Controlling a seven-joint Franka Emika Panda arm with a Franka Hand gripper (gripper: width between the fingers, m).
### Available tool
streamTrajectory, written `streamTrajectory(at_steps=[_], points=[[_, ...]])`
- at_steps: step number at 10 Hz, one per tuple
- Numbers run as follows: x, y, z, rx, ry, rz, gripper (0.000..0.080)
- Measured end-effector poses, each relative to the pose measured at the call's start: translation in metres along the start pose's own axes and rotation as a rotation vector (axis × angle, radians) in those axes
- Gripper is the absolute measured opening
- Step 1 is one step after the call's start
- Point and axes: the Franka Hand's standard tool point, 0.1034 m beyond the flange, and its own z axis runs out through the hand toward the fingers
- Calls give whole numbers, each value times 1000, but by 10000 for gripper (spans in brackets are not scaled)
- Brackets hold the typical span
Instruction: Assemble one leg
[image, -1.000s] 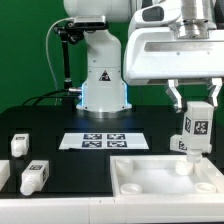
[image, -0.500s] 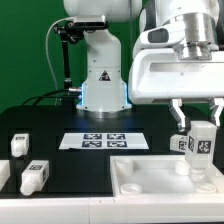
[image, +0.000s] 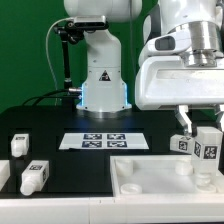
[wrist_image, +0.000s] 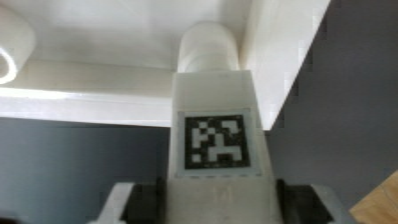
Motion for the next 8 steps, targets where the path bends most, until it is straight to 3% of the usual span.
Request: streamTrajectory(at_steps=[4, 8], points=[[5, 5, 4, -7, 25, 2, 287], [3, -3, 6, -1, 26, -9, 287]])
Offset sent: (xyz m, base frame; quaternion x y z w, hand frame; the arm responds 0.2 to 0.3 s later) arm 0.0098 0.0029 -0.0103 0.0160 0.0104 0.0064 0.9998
